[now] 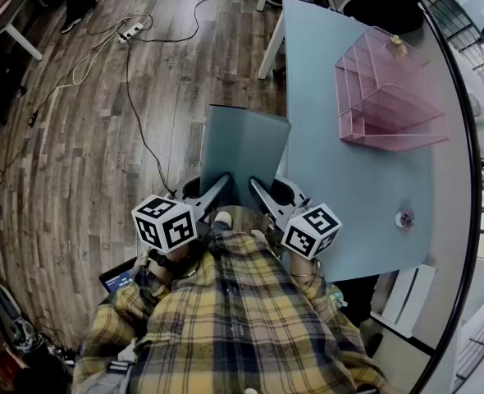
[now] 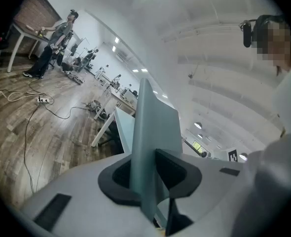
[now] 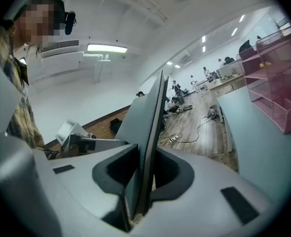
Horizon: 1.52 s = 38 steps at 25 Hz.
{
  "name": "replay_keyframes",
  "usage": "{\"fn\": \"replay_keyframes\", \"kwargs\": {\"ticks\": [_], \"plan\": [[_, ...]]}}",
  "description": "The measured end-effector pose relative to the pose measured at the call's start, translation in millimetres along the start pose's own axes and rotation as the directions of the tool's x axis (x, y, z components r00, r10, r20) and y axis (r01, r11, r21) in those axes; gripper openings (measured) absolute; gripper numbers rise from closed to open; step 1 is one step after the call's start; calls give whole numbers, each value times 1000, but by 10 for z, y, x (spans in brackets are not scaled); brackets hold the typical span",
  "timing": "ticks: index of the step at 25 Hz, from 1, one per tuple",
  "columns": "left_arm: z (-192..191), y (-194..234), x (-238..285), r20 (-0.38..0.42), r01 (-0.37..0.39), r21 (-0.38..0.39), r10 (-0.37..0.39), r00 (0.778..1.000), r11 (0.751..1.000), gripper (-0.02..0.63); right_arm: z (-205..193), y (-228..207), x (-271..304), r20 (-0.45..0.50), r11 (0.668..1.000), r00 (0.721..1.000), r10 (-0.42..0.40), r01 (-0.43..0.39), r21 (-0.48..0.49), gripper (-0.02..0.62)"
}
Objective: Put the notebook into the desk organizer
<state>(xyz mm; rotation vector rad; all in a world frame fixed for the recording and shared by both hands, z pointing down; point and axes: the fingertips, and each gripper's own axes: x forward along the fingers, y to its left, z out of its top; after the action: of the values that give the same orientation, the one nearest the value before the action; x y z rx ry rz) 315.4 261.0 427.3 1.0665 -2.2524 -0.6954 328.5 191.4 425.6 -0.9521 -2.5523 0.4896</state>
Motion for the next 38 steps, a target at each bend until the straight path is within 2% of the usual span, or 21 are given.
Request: {"fn": "replay_keyframes", "kwargs": {"ticks": [12, 21, 25, 38], "plan": [[-89, -94, -18, -5, -6, 2, 6, 1000, 1000, 98, -40, 7, -123, 23, 997, 999, 46, -47, 56, 84], [55, 133, 193, -20, -14, -4, 13, 1000, 1000, 98, 20, -219, 117, 15, 997, 1000, 23, -25, 78, 84], [282, 309, 406, -43, 8, -8, -8, 999, 1000, 98, 173, -415, 336, 21, 996, 1000, -14, 12, 88, 85], [1504, 1104, 1075, -81, 82, 4, -82, 993, 997, 98, 1016, -1030, 1486, 48, 994, 995, -82, 78, 82, 86]]}}
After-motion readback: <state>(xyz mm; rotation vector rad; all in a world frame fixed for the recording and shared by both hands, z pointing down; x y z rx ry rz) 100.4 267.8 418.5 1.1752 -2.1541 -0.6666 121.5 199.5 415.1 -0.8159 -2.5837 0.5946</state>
